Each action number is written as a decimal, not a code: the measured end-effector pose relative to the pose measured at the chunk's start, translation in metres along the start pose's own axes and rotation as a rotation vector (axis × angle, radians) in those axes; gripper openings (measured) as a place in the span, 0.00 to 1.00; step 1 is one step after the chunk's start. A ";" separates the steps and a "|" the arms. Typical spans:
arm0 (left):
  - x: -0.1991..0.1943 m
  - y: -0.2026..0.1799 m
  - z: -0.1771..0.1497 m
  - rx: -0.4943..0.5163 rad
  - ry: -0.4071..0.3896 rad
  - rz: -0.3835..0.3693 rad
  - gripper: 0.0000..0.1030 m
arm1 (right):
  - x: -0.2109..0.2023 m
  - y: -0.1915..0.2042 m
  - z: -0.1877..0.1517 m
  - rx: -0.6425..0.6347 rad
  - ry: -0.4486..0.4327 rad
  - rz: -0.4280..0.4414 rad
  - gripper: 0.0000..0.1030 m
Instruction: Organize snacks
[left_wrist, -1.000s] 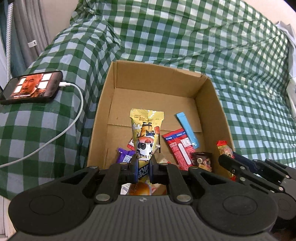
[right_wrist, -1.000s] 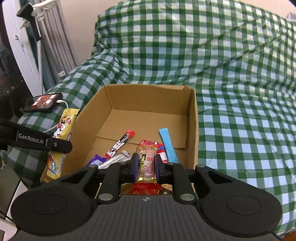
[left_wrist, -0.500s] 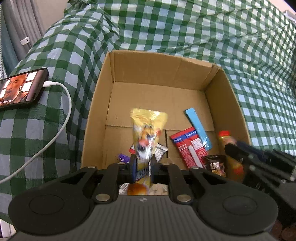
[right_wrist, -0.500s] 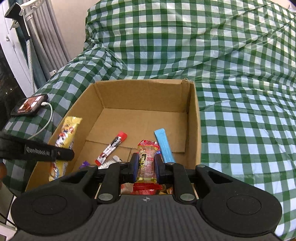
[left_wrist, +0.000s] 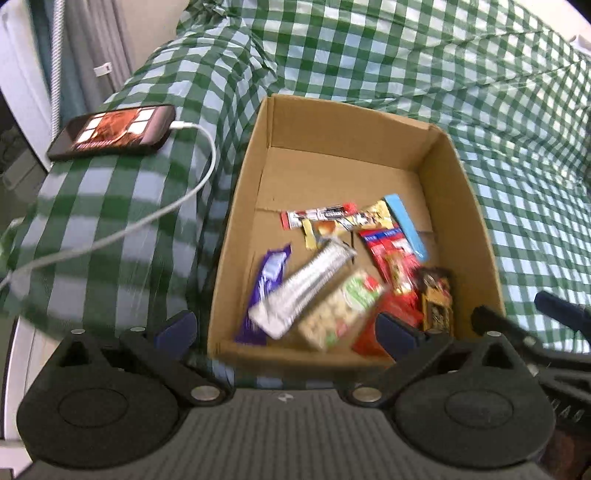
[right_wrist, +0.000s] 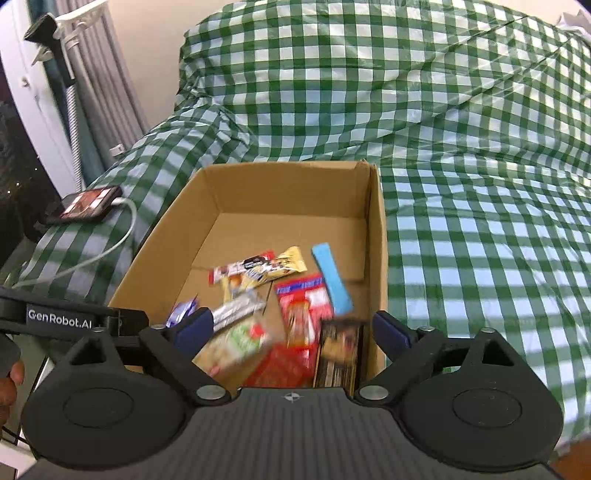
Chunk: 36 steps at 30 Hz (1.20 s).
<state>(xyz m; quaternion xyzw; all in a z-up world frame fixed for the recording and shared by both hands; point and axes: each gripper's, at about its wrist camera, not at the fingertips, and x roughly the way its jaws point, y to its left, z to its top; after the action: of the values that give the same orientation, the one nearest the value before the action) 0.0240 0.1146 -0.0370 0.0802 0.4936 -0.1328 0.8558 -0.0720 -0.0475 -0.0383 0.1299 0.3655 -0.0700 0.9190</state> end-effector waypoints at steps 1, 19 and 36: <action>-0.008 0.000 -0.007 -0.003 -0.007 -0.002 1.00 | -0.008 0.002 -0.006 -0.007 -0.005 -0.006 0.93; -0.084 -0.022 -0.086 0.109 -0.156 0.101 1.00 | -0.099 0.025 -0.069 -0.070 -0.135 -0.072 0.96; -0.108 -0.013 -0.104 0.058 -0.184 0.096 1.00 | -0.126 0.031 -0.081 -0.094 -0.192 -0.070 0.96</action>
<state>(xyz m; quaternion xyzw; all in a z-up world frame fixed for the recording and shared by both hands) -0.1166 0.1464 0.0045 0.1159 0.4042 -0.1129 0.9002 -0.2095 0.0096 -0.0024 0.0665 0.2827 -0.0968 0.9520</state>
